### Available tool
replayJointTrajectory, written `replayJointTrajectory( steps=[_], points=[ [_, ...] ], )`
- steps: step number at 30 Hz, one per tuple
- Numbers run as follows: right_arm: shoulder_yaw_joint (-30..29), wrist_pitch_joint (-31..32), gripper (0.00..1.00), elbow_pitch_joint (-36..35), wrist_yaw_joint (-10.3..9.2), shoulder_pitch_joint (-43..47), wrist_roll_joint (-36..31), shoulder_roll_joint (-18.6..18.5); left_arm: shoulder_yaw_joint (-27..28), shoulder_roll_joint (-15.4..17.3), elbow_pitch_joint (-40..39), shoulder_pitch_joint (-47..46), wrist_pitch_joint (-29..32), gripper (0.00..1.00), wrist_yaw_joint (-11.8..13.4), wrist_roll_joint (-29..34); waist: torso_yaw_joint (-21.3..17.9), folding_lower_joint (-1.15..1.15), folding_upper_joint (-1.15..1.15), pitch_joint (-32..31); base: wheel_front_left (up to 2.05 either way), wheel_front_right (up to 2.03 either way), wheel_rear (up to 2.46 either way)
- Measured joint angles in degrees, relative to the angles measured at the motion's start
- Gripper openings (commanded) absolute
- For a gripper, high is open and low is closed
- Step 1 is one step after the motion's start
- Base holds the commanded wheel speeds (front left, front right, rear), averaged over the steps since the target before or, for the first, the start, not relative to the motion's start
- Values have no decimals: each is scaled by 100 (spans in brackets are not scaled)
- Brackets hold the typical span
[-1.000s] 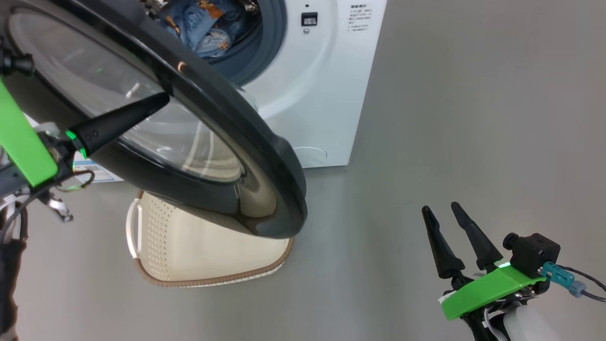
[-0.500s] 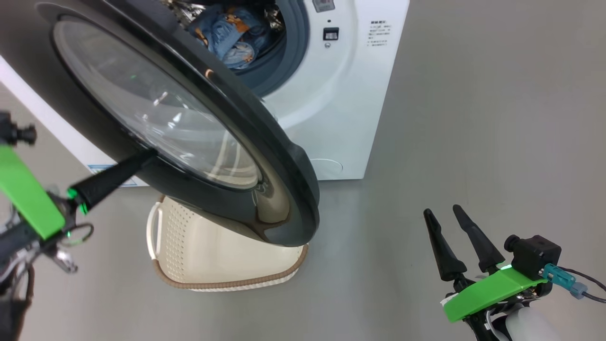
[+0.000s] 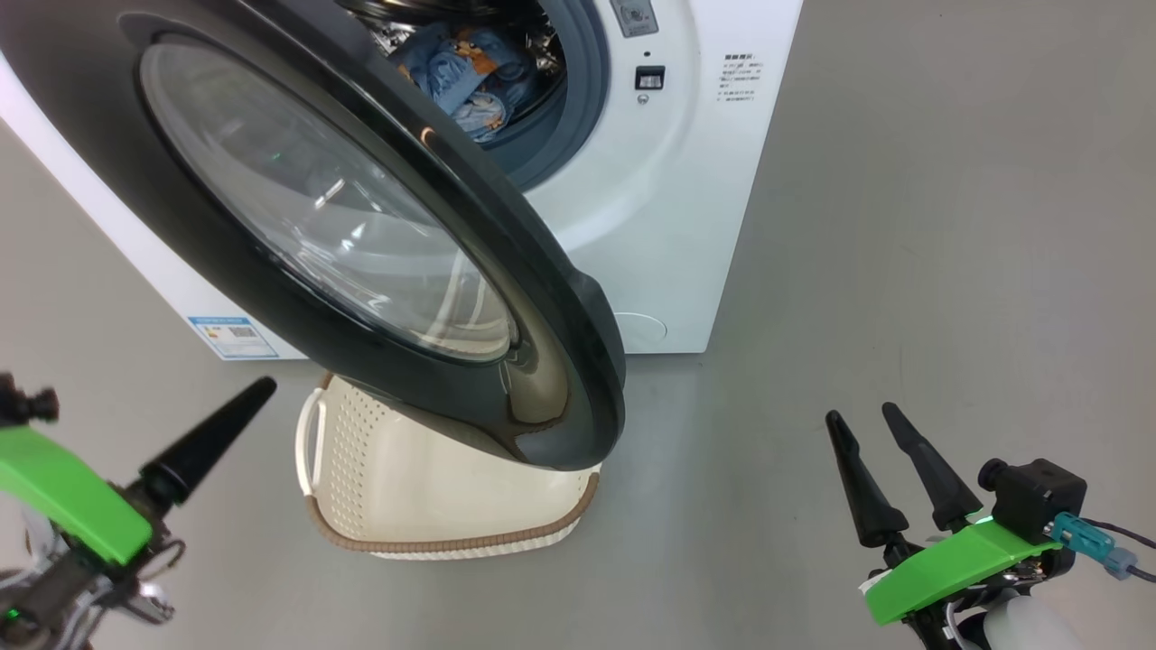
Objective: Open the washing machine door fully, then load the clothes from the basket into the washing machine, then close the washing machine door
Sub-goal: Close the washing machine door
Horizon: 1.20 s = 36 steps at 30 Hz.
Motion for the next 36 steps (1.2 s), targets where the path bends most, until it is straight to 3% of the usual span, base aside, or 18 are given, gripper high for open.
replayJointTrajectory(
  steps=[14,26,30,33,36],
  points=[
    [-136,0,100,-12,0,5,0,-64,-603,153,430,531,-1939,100,0,312,-125,0,0,73,0,0,0],
    [-245,0,100,-16,0,11,0,-65,-1727,488,976,597,-4056,100,0,1000,-324,0,0,119,0,0,0],
    [-279,0,100,-14,0,13,0,-57,-1994,521,1195,589,-4445,100,-1,1247,-389,0,0,118,0,0,0],
    [-316,0,100,-15,0,20,0,-51,-1924,480,1361,573,-4495,100,-24,1692,-428,0,0,110,0,0,0],
    [-352,0,100,-15,0,55,0,-34,-1384,225,1335,565,-4512,100,-25,2427,-454,0,0,110,0,0,0]
  ],
)
